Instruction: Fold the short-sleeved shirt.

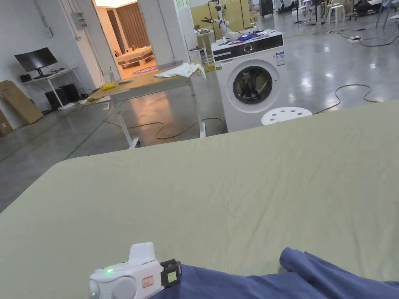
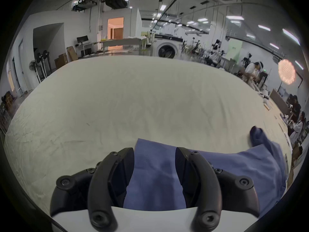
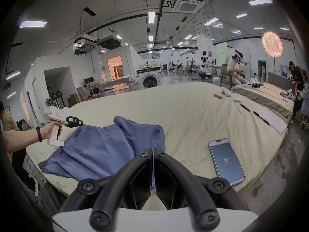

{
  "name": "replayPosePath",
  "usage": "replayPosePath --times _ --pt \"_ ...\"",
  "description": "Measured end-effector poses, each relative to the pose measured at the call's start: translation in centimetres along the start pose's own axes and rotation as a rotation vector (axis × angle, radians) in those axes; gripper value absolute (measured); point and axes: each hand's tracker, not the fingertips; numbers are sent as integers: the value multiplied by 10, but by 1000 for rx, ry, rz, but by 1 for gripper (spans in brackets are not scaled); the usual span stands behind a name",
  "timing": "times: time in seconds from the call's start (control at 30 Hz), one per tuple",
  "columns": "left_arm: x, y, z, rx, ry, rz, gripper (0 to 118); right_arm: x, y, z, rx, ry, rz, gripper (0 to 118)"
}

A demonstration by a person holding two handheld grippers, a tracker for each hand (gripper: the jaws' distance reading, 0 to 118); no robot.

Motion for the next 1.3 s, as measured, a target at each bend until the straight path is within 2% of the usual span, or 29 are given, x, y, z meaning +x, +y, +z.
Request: replayPosePath --times 0.13,0.2,0.23,0.3,0.47,0.57,0.6,0.63,0.7,0.73,0.77,0.87,0.93,1.0,1.07,1.1,1.13,1.17,1.2,1.3 --pt "-3 2 -20 -54 -4 21 53 5 -6 -6 -40 -23 -11 1" --pt "-2 6 -20 -48 -3 18 47 6 -7 -9 -55 -24 -15 1" --pt "-1 6 -19 -46 2 5 37 5 -7 -11 -59 -21 -16 1" --pt "1 6 -20 -52 -2 -12 8 5 -5 -15 -65 -11 -23 1" --pt "10 6 -32 -101 2 -17 3 4 15 -36 -78 15 7 1" --pt "12 19 -36 -168 7 -28 2 6 42 -60 -102 62 22 3" --pt "11 24 -38 -196 5 -27 2 6 51 -70 -122 78 30 10" --pt "11 30 -41 -230 1 -24 2 6 61 -83 -140 86 38 22" --pt "12 38 -46 -269 5 -31 2 5 76 -115 -204 96 56 60" --pt "14 40 -50 -280 10 -38 2 8 80 -137 -246 78 56 68" --pt "16 41 -51 -293 14 -50 2 8 84 -157 -283 71 55 71" --pt "18 45 -54 -314 18 -66 2 15 84 -213 -333 84 26 71" --pt "14 48 -54 -332 9 -45 2 22 80 -252 -397 80 -36 70" --pt "8 50 -55 -340 -3 -22 2 30 74 -281 -491 31 -61 66" --pt "4 49 -54 -338 -13 9 2 31 64 -296 -575 -15 -50 60" --pt "1 48 -54 -332 -18 31 2 29 58 -295 -553 -4 -31 56" --pt "-1 45 -54 -324 -19 41 2 25 59 -289 -510 -3 25 45" --pt "-1 43 -53 -313 -20 49 2 20 61 -284 -501 -9 60 29" --pt "-2 41 -52 -306 -21 53 2 18 61 -282 -502 13 65 13" --pt "3 34 -44 -250 -6 35 0 10 62 -278 -510 43 61 11"
